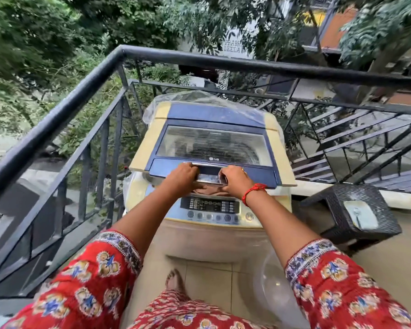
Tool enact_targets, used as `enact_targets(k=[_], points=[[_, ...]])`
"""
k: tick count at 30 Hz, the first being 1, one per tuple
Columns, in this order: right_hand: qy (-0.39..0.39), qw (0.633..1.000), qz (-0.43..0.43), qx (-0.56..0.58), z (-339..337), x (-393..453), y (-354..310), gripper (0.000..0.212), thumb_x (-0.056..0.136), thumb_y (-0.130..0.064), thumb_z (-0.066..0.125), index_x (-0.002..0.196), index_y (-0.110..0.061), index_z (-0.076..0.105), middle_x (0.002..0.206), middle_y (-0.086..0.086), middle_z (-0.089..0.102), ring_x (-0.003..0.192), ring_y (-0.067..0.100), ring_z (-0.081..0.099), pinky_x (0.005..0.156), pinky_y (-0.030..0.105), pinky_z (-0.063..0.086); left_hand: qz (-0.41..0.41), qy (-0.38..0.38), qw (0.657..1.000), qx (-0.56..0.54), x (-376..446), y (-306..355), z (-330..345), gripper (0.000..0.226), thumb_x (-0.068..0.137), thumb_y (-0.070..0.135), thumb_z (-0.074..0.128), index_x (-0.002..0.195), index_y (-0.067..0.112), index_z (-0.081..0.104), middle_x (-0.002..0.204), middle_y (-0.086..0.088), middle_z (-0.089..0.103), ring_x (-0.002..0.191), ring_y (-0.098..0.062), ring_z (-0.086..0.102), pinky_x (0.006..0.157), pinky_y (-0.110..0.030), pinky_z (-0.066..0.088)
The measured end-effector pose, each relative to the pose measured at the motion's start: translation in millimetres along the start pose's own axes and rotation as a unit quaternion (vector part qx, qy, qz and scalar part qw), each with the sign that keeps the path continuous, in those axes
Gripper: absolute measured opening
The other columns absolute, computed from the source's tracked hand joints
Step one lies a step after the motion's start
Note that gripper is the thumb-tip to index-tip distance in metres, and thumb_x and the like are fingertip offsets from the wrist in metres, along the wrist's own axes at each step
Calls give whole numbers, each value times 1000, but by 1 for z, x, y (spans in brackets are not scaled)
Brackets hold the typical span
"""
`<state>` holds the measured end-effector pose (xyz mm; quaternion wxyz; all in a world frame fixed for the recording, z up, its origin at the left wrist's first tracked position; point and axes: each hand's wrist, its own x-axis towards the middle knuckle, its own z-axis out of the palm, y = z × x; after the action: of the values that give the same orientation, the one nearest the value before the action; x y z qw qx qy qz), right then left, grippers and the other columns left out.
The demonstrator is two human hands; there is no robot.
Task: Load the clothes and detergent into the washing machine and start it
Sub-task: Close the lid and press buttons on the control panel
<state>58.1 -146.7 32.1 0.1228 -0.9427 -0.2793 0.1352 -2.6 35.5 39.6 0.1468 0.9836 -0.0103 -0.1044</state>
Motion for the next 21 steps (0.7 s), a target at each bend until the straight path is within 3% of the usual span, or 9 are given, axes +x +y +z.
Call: enact_targets(k=[4, 7, 13, 17, 21], points=[[-30, 999, -22, 8, 8, -1, 4, 20, 83, -25, 70, 85, -7, 64, 89, 12, 64, 85, 28, 59, 72, 39, 47, -8, -13, 999, -29, 1, -4, 11, 35, 93, 34, 59, 103, 2, 67, 111, -21, 61, 107, -36, 56, 90, -41, 43], [-56, 998, -33, 17, 16, -2, 11, 28, 88, -33, 65, 89, -6, 63, 93, 15, 60, 88, 30, 57, 75, 40, 46, -9, -29, 999, -25, 4, -5, 21, 30, 92, 30, 60, 100, 3, 68, 109, -21, 62, 108, -36, 56, 91, -43, 46], [-93, 995, -19, 4, 31, -6, 15, 28, 99, -21, 46, 119, -5, 58, 117, 21, 55, 111, 36, 51, 91, 41, 40, -45, -30, 998, -32, 8, -10, 49, 30, 94, 30, 55, 106, 6, 66, 115, -21, 56, 113, -35, 53, 93, -42, 46], [-106, 994, -9, 30, 32, -6, 18, 31, 101, -16, 38, 117, -2, 60, 116, 22, 56, 109, 38, 52, 92, 45, 42, -75, -18, 994, -74, 8, -12, 54, 26, 94, 24, 51, 108, 8, 66, 117, -15, 59, 112, -32, 54, 92, -38, 47], [-99, 991, -9, 90, 24, -10, 28, 28, 98, -17, 48, 118, -9, 65, 121, 11, 64, 114, 26, 56, 94, 31, 41, -94, -11, 990, -100, 16, -15, 55, 24, 90, 23, 62, 100, 5, 73, 109, -19, 66, 105, -35, 61, 86, -39, 50]])
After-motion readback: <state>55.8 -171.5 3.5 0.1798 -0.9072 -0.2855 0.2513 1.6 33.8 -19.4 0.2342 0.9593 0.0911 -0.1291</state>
